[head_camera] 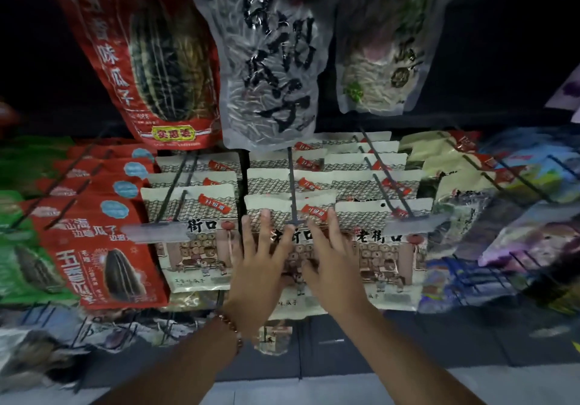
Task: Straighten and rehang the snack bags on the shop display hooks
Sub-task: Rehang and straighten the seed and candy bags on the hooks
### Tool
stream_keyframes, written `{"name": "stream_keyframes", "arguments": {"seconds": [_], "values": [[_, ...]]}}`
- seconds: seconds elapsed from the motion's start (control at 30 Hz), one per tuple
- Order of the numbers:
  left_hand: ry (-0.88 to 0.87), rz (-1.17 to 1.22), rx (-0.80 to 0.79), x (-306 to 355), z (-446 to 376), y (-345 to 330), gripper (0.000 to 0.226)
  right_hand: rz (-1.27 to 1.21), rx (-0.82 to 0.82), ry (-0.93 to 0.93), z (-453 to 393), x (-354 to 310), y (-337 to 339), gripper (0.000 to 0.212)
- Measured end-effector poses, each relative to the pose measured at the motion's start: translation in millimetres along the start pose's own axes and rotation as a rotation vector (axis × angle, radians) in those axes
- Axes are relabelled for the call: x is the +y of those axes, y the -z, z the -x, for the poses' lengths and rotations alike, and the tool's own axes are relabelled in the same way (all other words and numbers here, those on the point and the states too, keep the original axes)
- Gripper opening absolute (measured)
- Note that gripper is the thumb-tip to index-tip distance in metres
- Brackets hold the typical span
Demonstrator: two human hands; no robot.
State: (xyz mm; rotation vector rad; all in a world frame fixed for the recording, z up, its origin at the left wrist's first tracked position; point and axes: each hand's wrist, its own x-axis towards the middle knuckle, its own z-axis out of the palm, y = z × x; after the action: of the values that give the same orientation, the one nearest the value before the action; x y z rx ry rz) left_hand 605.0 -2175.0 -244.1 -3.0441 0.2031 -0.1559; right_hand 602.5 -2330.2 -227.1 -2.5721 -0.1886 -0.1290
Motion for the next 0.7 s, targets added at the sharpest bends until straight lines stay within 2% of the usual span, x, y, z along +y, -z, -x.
{"name": "stream_keyframes", "arguments": {"seconds": [0.1, 0.2, 0.27, 0.33, 0.37, 0.43, 0.5, 0.53, 0.57, 0.63, 0.7], "values": [[0.052, -0.031, 0.005, 0.9, -14.7, 3.8, 0.115, -0.063, 0.032, 0.042, -12.7, 5.2, 0.3, 0.075], [0.056, 0.059, 0.068, -2.2, -7.3, 1.7, 0.121, -0.195, 0.182, 0.049, -13.8, 11.1, -7.3, 0.062], [0.104, 0.244, 0.103, -3.0, 6.9, -6.8, 0.124, -0.441, 0.215, -0.096, -11.2, 16.9, -18.9, 0.045], [0.169, 0.558, 0.109, -2.4, 21.0, -12.2, 0.127, -0.702, 0.182, -0.235, -6.9, 24.0, -31.9, 0.032], [0.184, 0.725, 0.113, -3.6, 24.3, -13.4, 0.128, -0.752, 0.140, -0.263, -3.7, 26.4, -34.6, 0.031], [0.226, 1.000, 0.119, -5.2, 26.5, -9.8, 0.123, -0.768, 0.041, -0.253, -0.4, 29.3, -37.9, 0.044], [0.299, 1.211, 0.125, -7.3, 25.6, -6.8, 0.116, -0.771, -0.018, -0.315, -2.0, 26.7, -35.2, 0.073], [0.349, 1.311, 0.113, -7.9, 24.4, -5.3, 0.111, -0.813, -0.027, -0.337, -3.7, 24.6, -33.3, 0.081], [0.388, 1.378, 0.086, -7.7, 22.5, -6.2, 0.108, -0.870, -0.026, -0.375, -6.9, 21.7, -30.3, 0.080], [0.400, 1.373, 0.039, -4.9, 20.3, -3.8, 0.105, -0.959, -0.015, -0.438, -11.9, 17.6, -25.3, 0.066], [0.420, 1.391, 0.025, -2.5, 15.4, -2.5, 0.100, -1.032, -0.014, -0.441, -11.9, 15.0, -19.6, 0.038]]}}
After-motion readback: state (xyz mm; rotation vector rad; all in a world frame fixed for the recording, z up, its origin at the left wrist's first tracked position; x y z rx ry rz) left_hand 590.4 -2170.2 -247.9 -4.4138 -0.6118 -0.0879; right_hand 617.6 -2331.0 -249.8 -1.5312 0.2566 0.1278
